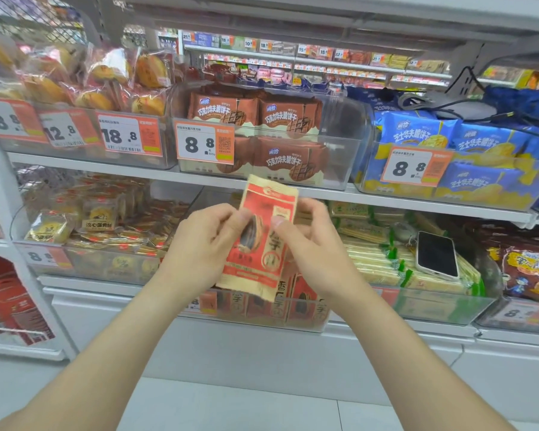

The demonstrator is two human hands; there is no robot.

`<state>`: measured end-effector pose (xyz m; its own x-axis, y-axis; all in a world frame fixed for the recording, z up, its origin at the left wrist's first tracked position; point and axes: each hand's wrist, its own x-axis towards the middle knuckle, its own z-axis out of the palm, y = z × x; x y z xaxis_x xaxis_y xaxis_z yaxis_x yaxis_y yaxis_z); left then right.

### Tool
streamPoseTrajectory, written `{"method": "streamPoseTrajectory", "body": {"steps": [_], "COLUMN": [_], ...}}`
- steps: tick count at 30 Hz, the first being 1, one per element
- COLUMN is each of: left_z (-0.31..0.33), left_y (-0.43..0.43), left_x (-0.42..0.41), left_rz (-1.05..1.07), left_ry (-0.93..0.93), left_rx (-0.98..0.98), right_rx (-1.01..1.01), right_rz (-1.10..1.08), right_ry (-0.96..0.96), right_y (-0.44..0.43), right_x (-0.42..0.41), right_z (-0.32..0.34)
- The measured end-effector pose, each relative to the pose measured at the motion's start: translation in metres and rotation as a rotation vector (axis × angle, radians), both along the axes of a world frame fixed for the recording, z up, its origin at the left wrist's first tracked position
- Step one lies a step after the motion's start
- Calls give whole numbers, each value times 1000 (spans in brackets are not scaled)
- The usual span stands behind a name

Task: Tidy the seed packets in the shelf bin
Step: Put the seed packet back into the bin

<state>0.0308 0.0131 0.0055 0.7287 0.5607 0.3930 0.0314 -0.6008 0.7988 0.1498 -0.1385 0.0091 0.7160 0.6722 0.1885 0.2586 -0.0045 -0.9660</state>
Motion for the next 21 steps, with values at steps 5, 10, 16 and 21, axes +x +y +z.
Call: {"method": "streamPoseTrajectory", "body": {"steps": [5,10,16,21], "left_z": [2,-9,-11,-18], "left_y": [16,58,81,91], "left_x": [-9,-24,-47,-46], "left_rz": [-96,304,145,5], "left_ry": [129,112,634,839], "left_rx": [77,158,94,216], "right_rx": [65,284,208,-55], "right_rz": [31,-375,-230,-105], "right_ry": [-98,-482,-852,-1196], "right_y": [9,34,82,130], "right_x": [8,-8,-9,10], "right_z": [0,1,-7,-29]}}
